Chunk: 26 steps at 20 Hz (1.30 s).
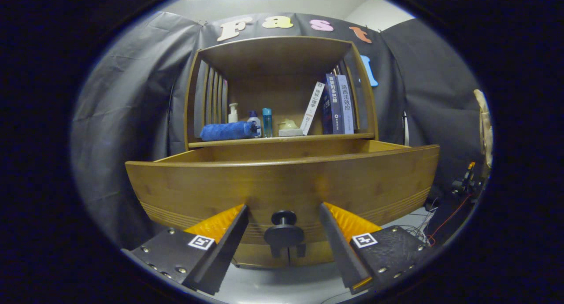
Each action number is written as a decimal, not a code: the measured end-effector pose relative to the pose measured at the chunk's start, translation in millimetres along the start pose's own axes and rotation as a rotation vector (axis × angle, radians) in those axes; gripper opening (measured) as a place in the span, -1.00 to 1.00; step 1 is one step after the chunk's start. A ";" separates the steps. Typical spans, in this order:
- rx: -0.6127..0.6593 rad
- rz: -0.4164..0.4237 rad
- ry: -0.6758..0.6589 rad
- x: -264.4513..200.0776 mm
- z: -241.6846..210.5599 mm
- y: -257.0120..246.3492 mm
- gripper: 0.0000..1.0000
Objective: Pull open the drawer, take out the items inside it, and place them on the countertop above the cabinet.
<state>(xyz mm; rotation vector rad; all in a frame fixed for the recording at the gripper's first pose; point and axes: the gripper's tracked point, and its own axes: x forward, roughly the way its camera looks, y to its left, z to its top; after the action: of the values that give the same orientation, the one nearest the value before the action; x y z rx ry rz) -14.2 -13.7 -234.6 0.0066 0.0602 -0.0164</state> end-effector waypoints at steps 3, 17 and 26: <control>-0.002 0.005 0.011 17.1 1.6 0.9 0.96; 0.016 0.014 -0.049 88.6 15.4 1.5 0.97; 0.028 -0.004 -0.022 139.2 15.3 10.5 0.97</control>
<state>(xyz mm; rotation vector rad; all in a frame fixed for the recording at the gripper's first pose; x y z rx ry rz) 125.8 -5.6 -227.7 0.0341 0.0378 -0.0217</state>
